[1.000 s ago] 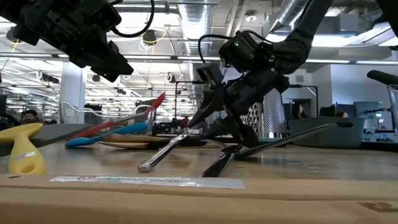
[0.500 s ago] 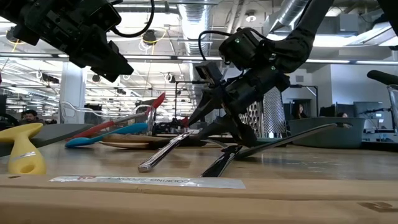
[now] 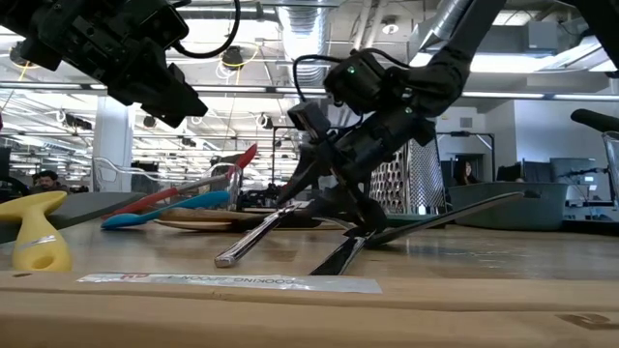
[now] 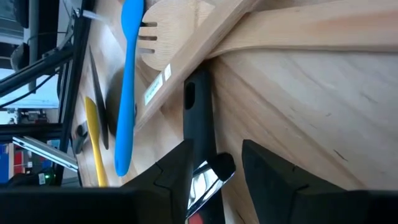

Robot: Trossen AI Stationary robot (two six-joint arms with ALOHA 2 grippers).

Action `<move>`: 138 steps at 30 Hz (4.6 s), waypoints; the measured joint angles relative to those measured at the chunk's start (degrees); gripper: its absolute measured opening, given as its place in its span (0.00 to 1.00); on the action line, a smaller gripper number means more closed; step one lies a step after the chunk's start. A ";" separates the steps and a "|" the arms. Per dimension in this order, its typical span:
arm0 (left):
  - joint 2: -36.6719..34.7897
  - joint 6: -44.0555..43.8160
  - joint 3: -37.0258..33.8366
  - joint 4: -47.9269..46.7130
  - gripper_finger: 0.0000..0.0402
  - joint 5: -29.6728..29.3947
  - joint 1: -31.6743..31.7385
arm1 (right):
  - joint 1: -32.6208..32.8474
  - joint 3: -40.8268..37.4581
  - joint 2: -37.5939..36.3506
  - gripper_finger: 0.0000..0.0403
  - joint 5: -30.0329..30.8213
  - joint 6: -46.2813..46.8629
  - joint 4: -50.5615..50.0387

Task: Pick & Place Kitchen Items
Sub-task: Put the left silver knife into the green bin

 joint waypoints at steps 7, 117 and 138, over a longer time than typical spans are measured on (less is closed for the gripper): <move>0.00 0.00 0.00 0.00 0.01 0.00 0.01 | 0.09 0.23 0.08 0.21 0.12 -0.21 -0.60; 40.79 -31.08 8.66 36.99 0.54 -9.13 0.55 | -3.41 0.23 -8.16 0.00 -2.02 -13.67 10.85; 44.96 -29.48 12.61 37.65 0.20 -4.63 0.48 | -3.37 0.23 -8.16 0.00 -2.09 -13.20 10.83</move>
